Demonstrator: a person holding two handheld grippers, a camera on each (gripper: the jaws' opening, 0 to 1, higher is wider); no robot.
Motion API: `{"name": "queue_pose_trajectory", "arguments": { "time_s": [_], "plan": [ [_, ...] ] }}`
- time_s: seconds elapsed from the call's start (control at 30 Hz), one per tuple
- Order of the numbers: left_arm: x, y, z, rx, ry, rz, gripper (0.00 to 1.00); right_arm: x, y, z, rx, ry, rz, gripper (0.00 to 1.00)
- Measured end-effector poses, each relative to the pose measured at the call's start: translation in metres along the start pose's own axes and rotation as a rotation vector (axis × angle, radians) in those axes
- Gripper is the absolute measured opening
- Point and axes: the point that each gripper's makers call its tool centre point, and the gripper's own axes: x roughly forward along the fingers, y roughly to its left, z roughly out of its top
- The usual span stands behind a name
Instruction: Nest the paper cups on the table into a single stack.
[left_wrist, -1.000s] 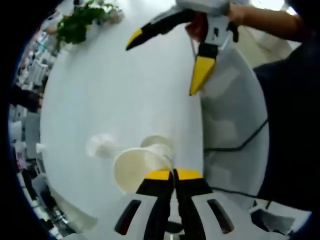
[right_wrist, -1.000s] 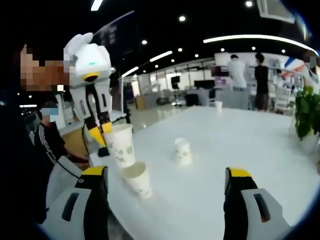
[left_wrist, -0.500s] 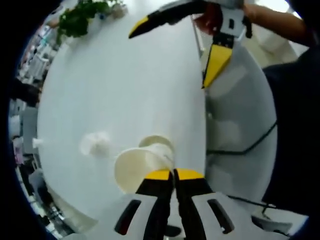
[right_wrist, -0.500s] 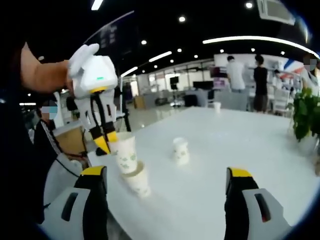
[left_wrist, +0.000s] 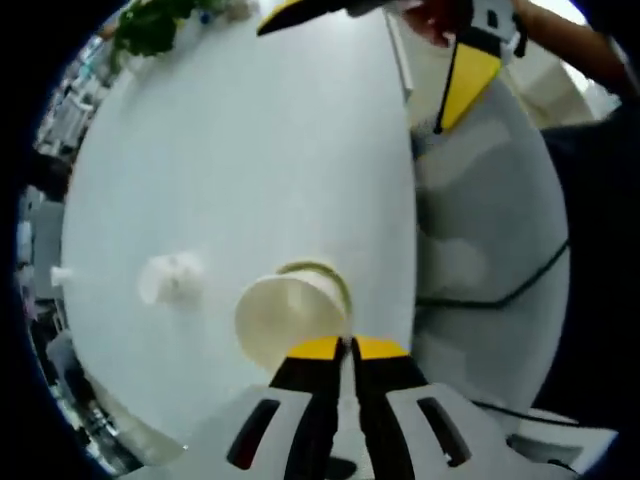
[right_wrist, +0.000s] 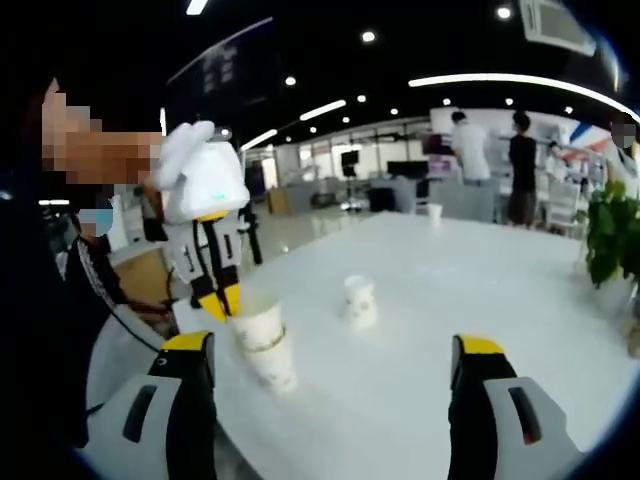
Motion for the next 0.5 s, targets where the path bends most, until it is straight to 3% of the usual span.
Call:
{"name": "queue_pose_trajectory", "arguments": {
  "time_s": [0.5],
  "plan": [
    [0.023, -0.002, -0.007, -0.025, 0.013, -0.029, 0.02, 0.004, 0.004, -0.004, -0.008, 0.017, 0.010, 0.96]
  ]
}}
